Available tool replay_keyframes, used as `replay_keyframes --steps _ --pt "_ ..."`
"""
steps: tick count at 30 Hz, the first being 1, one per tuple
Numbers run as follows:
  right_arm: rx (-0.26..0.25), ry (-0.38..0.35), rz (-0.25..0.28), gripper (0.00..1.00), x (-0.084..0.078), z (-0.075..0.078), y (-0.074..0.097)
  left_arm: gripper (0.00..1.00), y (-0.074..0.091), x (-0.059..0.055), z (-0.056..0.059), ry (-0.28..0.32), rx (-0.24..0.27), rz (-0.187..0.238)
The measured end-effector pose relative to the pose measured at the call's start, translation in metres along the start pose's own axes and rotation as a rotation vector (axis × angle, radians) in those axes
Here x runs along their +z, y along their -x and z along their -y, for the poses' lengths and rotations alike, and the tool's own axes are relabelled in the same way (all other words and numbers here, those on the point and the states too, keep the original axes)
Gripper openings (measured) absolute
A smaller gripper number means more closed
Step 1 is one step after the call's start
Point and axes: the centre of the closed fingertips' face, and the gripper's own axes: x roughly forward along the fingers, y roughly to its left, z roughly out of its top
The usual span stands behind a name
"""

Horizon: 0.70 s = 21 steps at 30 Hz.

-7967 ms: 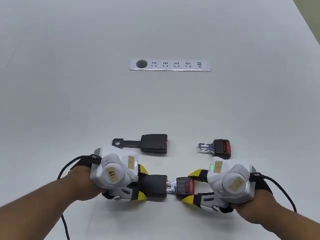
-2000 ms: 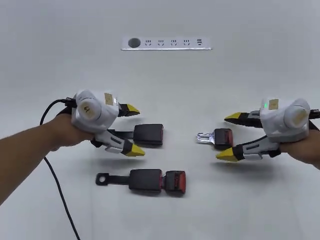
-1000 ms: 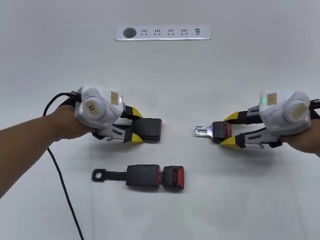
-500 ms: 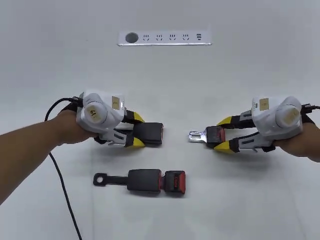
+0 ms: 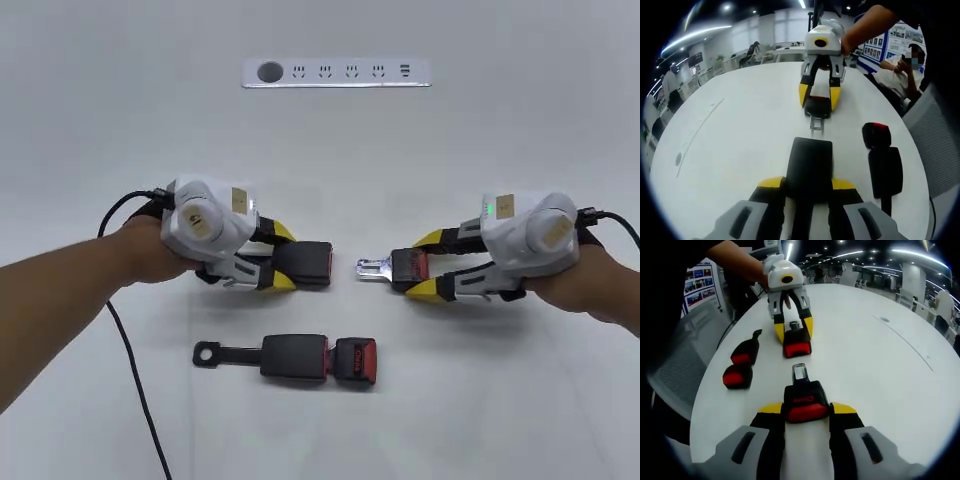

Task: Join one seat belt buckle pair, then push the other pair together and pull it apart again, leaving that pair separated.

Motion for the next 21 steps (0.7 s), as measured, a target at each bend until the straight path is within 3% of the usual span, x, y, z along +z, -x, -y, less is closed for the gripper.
replay_keyframes --steps 21 --pt "0.005 -0.007 0.043 0.33 0.017 0.000 -0.024 0.34 0.001 0.004 0.003 0.001 0.010 -0.022"
